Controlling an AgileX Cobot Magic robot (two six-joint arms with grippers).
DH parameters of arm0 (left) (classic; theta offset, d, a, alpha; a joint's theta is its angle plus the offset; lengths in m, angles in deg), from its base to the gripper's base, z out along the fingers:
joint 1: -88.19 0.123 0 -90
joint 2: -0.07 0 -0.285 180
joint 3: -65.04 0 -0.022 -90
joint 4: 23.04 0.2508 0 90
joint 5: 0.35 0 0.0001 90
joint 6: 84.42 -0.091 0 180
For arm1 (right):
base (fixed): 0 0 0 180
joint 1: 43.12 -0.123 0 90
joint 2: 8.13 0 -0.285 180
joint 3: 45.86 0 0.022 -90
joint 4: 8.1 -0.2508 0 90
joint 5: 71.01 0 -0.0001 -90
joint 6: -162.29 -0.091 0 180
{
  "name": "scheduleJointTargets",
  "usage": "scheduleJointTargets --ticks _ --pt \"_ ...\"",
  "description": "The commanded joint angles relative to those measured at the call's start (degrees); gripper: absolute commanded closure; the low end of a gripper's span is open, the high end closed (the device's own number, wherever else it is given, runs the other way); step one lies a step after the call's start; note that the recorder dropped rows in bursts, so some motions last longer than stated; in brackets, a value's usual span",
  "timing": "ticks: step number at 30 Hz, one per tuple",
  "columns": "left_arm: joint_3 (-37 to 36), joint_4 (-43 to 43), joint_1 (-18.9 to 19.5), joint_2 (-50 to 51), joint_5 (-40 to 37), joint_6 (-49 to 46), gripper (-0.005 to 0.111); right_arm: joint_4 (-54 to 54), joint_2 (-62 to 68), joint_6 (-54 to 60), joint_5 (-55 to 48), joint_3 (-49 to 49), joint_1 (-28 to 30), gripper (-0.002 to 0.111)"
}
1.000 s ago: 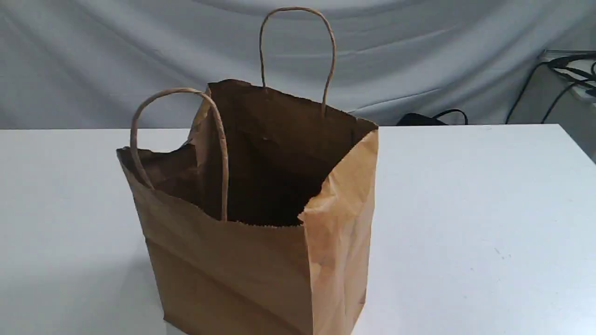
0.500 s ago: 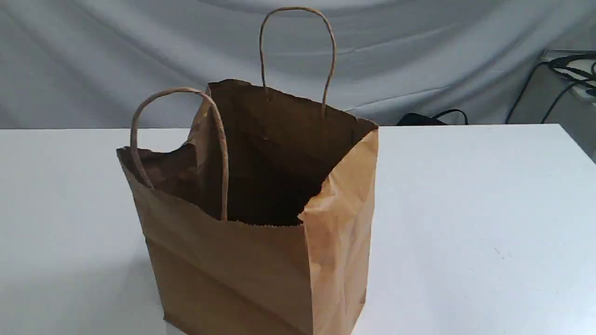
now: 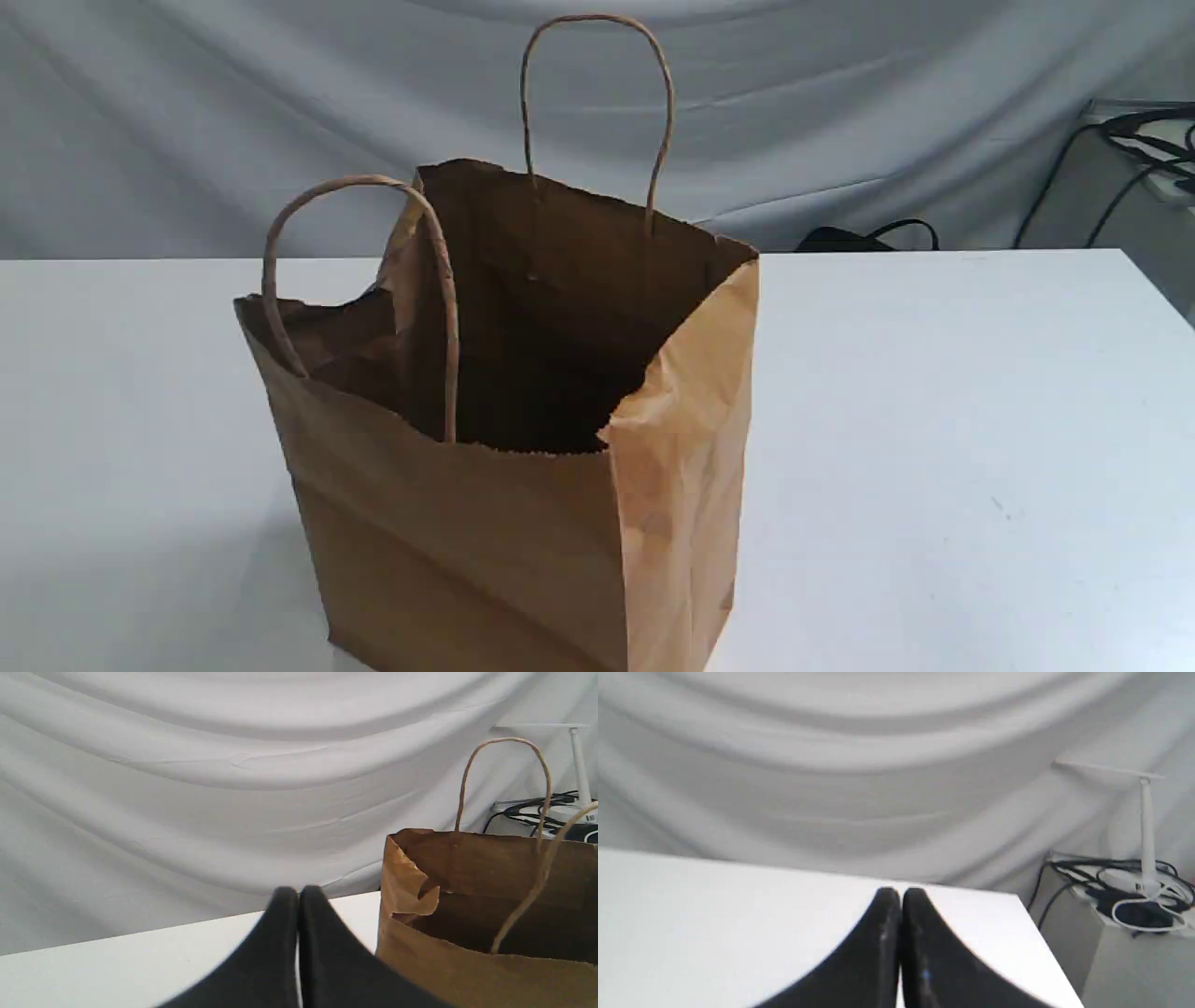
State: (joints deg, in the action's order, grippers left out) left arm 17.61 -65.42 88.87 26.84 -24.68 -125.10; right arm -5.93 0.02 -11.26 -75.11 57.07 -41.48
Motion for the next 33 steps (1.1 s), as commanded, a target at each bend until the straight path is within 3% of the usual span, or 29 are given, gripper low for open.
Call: scheduleJointTargets --ticks 1,33 --pt "-0.27 -0.22 0.07 -0.27 0.42 -0.12 0.107 -1.20 -0.37 2.97 -4.45 -0.15 0.31 0.108" --pt "-0.27 0.42 0.07 -0.27 0.42 -0.26 0.107 -4.45 -0.37 0.83 -6.04 -0.15 0.31 0.108"
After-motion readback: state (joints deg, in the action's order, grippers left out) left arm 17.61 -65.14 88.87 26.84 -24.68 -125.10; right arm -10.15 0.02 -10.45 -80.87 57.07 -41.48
